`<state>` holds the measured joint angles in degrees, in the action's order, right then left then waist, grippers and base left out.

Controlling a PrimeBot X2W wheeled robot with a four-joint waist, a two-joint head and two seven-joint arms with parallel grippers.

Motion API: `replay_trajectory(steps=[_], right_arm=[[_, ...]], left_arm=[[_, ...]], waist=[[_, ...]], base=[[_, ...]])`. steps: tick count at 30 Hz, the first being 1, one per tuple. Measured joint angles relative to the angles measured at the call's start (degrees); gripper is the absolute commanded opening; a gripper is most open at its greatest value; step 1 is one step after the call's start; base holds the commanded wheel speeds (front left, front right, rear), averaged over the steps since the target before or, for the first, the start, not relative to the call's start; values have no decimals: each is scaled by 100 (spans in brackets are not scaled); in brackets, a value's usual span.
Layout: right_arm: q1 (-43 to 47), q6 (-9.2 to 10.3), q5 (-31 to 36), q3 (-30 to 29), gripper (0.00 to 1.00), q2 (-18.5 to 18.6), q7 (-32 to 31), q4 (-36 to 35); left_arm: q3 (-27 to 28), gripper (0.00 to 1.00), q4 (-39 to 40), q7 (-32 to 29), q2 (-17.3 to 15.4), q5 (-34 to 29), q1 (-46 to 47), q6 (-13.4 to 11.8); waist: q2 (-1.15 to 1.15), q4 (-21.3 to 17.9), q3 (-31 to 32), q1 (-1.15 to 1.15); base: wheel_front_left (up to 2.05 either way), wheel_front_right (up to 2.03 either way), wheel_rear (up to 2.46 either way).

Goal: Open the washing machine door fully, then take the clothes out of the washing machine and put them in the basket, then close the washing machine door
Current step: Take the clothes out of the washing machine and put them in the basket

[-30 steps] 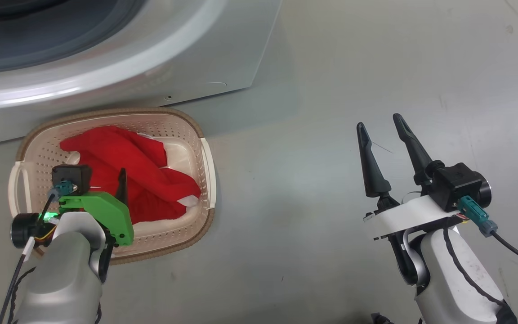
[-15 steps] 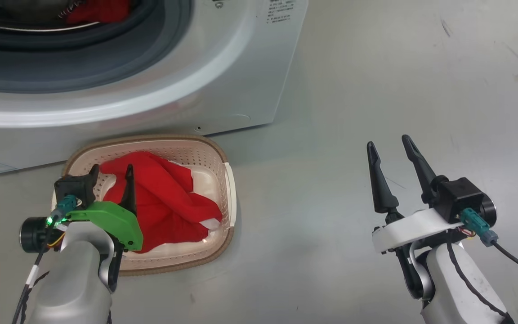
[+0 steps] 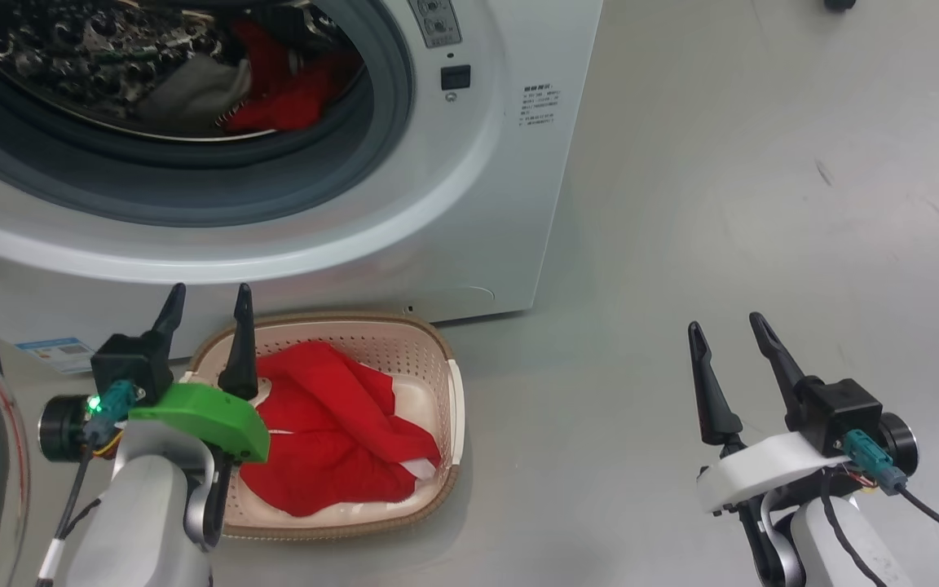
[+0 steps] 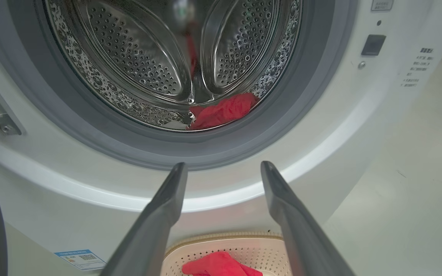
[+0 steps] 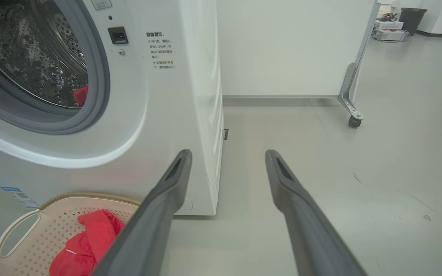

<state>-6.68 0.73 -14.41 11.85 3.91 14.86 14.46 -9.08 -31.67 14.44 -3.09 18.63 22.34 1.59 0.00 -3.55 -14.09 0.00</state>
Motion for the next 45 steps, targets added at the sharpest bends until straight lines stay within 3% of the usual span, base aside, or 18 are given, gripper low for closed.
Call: replay_trajectory(steps=[19, 45], right_arm=[[665, 96, 73, 41, 100, 62, 0, -51], [1001, 153, 79, 132, 100, 29, -53, -308]], left_arm=[[1, 100, 1082, 0, -9, -157, -1510, -87], [2, 100, 2156, -27, -104, -258, -2403, -339]], waist=[[0, 252, 1112, 0], [0, 140, 1256, 0]], base=[[0, 0, 0], [0, 0, 0]])
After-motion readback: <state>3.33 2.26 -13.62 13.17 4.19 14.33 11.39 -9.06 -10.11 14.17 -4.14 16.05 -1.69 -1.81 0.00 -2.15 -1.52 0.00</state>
